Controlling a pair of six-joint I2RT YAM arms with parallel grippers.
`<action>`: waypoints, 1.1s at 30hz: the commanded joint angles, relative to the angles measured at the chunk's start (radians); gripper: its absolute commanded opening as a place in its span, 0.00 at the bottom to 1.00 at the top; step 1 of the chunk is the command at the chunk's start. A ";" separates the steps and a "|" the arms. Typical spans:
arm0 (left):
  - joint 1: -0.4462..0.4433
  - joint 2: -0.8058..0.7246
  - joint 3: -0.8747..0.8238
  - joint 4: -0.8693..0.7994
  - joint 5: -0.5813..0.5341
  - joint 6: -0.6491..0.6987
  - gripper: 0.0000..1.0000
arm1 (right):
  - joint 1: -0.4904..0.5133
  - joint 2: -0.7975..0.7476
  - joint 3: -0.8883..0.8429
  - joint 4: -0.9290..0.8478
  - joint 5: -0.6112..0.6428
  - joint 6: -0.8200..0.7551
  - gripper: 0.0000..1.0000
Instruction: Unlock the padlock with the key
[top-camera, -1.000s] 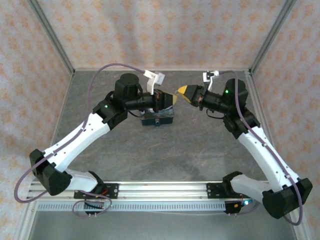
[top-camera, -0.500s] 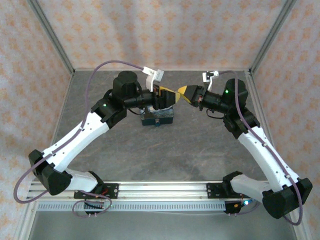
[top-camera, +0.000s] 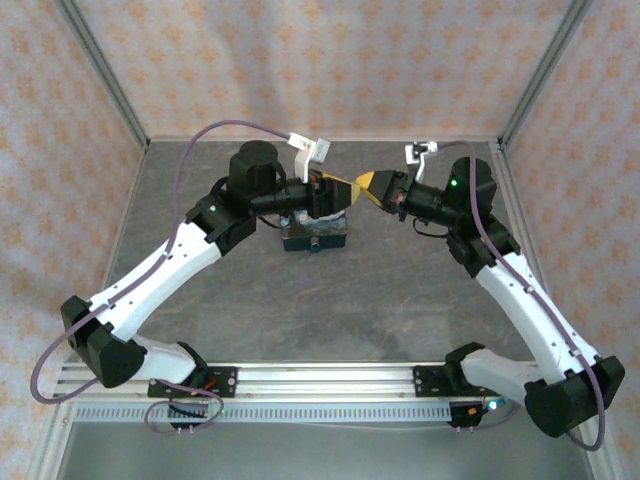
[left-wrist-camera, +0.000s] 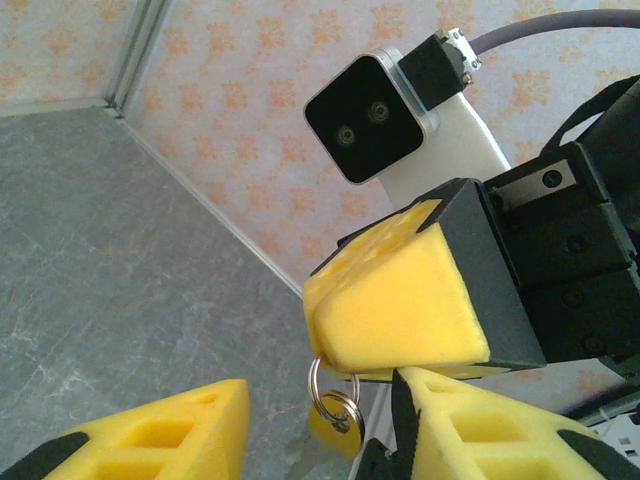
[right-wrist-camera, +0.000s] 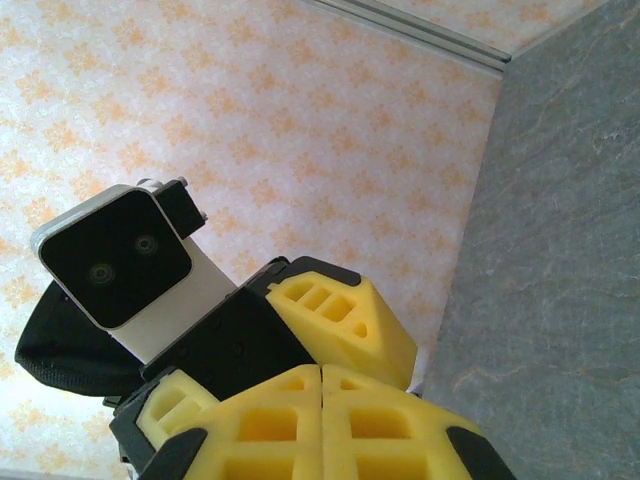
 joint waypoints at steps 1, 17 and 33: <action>0.006 -0.001 0.016 0.051 0.034 -0.015 0.44 | -0.001 -0.007 0.013 0.043 -0.019 0.004 0.00; -0.002 -0.004 -0.005 0.080 0.071 -0.040 0.45 | 0.000 -0.006 0.015 0.043 0.006 0.012 0.00; -0.001 -0.015 -0.029 0.051 0.058 -0.017 0.21 | -0.004 -0.003 0.021 0.037 0.038 0.010 0.00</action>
